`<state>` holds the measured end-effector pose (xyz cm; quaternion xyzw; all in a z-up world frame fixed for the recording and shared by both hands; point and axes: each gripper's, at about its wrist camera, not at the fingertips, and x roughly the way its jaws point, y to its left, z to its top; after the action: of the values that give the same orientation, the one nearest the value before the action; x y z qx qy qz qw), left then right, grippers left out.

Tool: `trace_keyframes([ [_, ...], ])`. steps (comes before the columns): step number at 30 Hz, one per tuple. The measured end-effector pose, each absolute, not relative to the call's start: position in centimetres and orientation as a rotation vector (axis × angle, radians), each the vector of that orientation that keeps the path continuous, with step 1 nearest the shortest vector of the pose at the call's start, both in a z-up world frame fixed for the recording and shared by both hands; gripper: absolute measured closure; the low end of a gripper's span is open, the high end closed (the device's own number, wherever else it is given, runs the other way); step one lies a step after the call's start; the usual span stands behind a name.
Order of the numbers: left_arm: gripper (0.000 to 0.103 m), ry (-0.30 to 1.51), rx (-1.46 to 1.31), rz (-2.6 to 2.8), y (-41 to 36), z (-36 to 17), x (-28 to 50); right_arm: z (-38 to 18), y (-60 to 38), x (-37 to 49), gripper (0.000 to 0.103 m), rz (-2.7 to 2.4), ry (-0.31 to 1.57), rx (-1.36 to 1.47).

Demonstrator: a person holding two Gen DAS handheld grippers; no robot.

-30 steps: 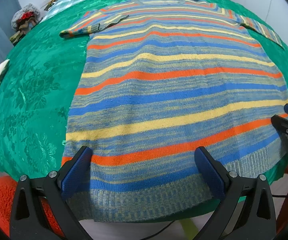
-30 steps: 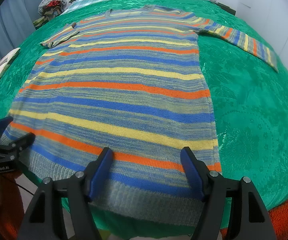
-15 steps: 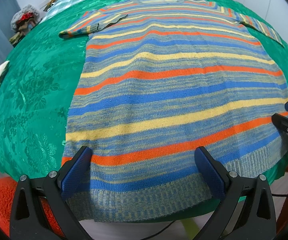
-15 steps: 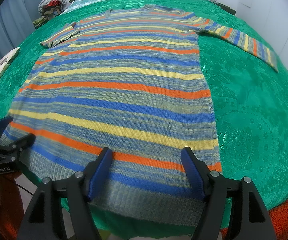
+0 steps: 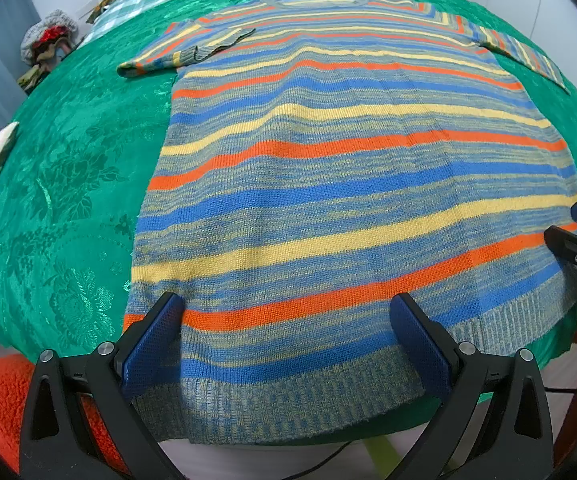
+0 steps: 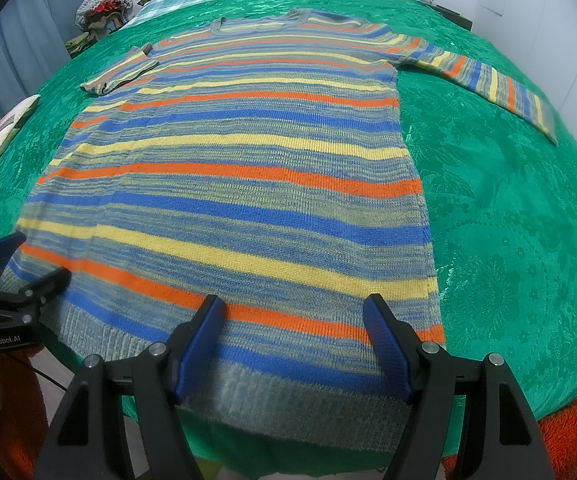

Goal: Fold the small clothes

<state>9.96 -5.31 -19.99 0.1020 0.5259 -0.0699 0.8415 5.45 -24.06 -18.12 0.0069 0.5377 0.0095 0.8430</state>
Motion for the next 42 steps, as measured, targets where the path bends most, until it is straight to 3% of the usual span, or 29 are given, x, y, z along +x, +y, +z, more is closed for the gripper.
trace_keyframes([
  [18, 0.001, 1.149, 0.222, -0.18, -5.2, -19.6, 10.0, -18.1, -24.1, 5.5, 0.03, 0.019, 1.138, 0.014],
  [23, 0.001, 1.207, 0.15, -0.234, -2.7, -16.4, 9.4, -18.2, -24.3, 5.5, 0.03, 0.018, 1.144, 0.028],
  [31, 0.001, 0.954, 0.242, -0.252, -0.1, -7.1, 20.1, -18.2, -24.4, 5.8, 0.027, 0.03, 1.161, 0.04],
  [38, 0.007, 1.016, 0.472, -0.258, -3.5, -14.5, 31.4, -18.1, -24.5, 5.8, 0.026, 0.034, 1.164, 0.053],
  [42, 0.027, 1.121, 0.455, -0.245, -3.2, -18.9, 35.1, -18.1, -24.5, 5.6, 0.026, 0.037, 1.16, 0.053],
])
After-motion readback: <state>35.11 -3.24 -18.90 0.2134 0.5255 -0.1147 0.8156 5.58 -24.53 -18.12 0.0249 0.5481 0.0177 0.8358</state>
